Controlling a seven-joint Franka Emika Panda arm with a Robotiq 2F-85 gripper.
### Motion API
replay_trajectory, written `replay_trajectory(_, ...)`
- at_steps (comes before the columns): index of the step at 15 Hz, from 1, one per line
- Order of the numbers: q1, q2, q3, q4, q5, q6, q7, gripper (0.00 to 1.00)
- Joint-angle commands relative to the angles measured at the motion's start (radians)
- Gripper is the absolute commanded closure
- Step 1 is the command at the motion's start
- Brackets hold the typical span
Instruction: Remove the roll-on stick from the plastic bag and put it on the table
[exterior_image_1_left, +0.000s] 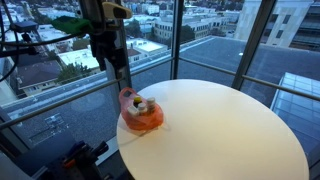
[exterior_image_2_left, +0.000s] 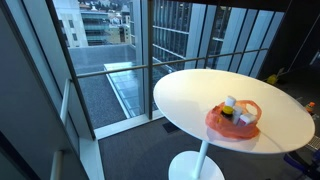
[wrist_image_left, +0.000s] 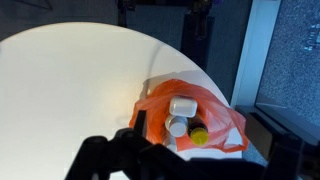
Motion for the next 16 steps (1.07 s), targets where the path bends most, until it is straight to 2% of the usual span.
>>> replay_trajectory(1,0.003,0.0,-0.003,0.002,-0.002,-0.002,0.001,0.0)
replay_trajectory(9,0.0,0.029,-0.003,0.043,-0.008,0.008,0.002,0.0)
replay_trajectory(16,-0.001,0.144,-0.014,0.171,0.0,0.013,-0.007,0.0)
